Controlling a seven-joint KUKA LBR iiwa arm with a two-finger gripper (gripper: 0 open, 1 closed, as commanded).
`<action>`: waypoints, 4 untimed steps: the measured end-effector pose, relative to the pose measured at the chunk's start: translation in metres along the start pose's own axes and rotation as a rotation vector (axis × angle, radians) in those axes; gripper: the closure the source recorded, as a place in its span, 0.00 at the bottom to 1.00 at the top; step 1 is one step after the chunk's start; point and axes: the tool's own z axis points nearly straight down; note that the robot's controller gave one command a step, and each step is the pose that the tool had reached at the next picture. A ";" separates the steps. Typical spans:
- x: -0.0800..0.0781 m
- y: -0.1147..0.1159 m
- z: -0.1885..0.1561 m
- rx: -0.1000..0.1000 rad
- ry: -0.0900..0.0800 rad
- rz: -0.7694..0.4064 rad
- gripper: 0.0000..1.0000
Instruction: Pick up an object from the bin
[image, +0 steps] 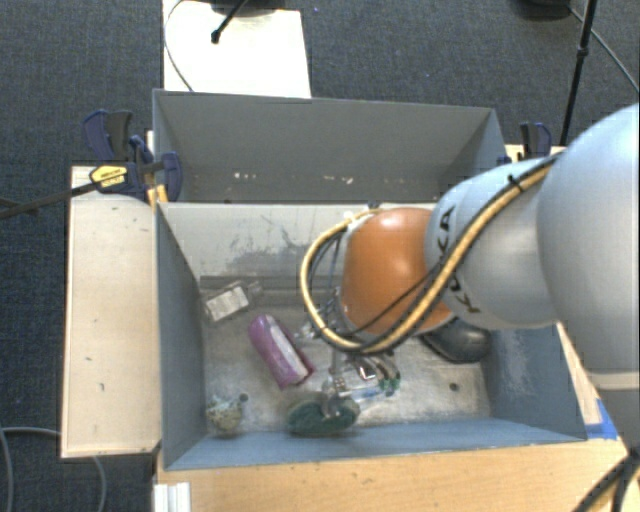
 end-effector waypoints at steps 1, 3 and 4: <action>0.007 0.011 -0.004 0.000 0.006 -0.087 0.00; -0.003 0.070 0.023 0.015 0.013 -0.290 0.00; 0.001 0.075 0.023 0.007 0.029 -0.292 1.00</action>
Offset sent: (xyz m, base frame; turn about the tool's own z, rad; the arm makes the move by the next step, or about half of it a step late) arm -0.0126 0.0095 0.0013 -0.0899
